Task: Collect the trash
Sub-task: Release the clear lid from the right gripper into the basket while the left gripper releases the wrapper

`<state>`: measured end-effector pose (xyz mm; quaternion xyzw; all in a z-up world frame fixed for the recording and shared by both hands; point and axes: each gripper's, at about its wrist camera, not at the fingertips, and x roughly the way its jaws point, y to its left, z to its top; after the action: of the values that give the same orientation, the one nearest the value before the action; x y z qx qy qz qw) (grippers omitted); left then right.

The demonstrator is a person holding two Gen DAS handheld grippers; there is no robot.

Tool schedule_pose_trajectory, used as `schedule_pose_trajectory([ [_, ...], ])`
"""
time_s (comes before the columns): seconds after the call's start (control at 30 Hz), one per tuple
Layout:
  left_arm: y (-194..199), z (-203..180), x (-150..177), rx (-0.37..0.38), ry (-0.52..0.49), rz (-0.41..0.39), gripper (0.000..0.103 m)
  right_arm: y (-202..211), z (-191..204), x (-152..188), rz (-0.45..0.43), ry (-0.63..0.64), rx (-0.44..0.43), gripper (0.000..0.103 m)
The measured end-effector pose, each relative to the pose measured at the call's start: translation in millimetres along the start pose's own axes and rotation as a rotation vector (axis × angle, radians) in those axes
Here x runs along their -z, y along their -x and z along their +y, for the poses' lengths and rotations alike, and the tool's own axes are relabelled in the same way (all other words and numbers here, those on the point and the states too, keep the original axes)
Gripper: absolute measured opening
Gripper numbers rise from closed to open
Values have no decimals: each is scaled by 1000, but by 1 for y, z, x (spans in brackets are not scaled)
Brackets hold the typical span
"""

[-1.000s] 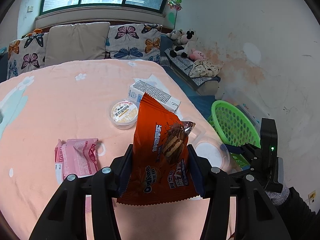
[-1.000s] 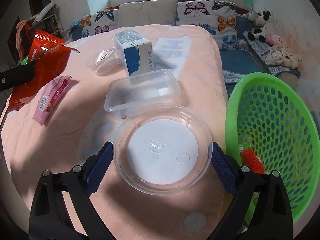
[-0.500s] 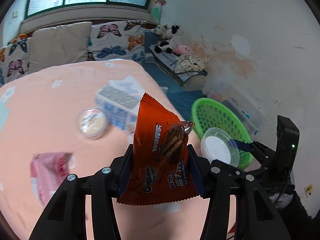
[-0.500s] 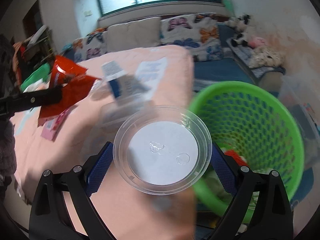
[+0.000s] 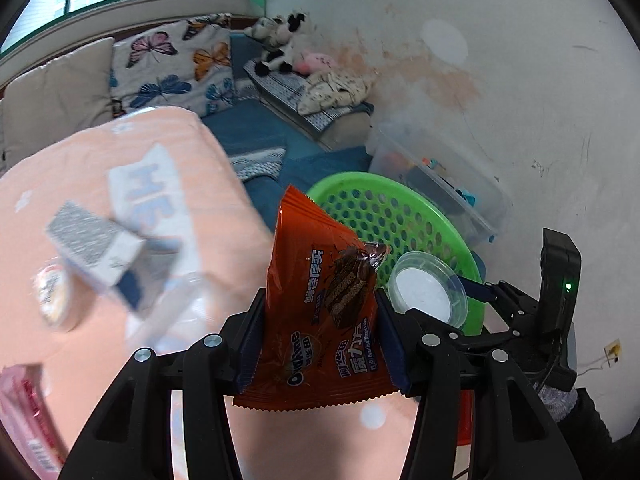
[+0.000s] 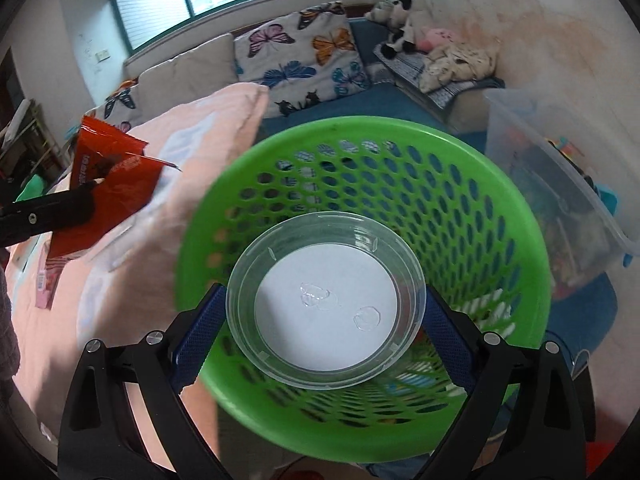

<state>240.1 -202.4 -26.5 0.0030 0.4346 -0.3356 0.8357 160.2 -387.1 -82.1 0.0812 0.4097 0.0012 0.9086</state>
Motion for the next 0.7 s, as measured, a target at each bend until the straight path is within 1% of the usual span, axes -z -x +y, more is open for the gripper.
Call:
schedule_pose_trajectory([
  [0.2, -28, -15, -10, 9, -11, 43, 50, 1, -19, 3, -1, -47, 6, 97],
  [0.43, -48, -29, -17, 8, -15, 72, 51, 21, -34, 10, -44, -73, 16, 97],
  [0.63, -56, -37, -17, 11, -15, 83, 64, 41, -38, 18, -84, -97, 16, 97],
  [0.7, -58, -38, -16, 17, -11, 84, 71, 45, -37, 20, -88, -89, 24, 97],
])
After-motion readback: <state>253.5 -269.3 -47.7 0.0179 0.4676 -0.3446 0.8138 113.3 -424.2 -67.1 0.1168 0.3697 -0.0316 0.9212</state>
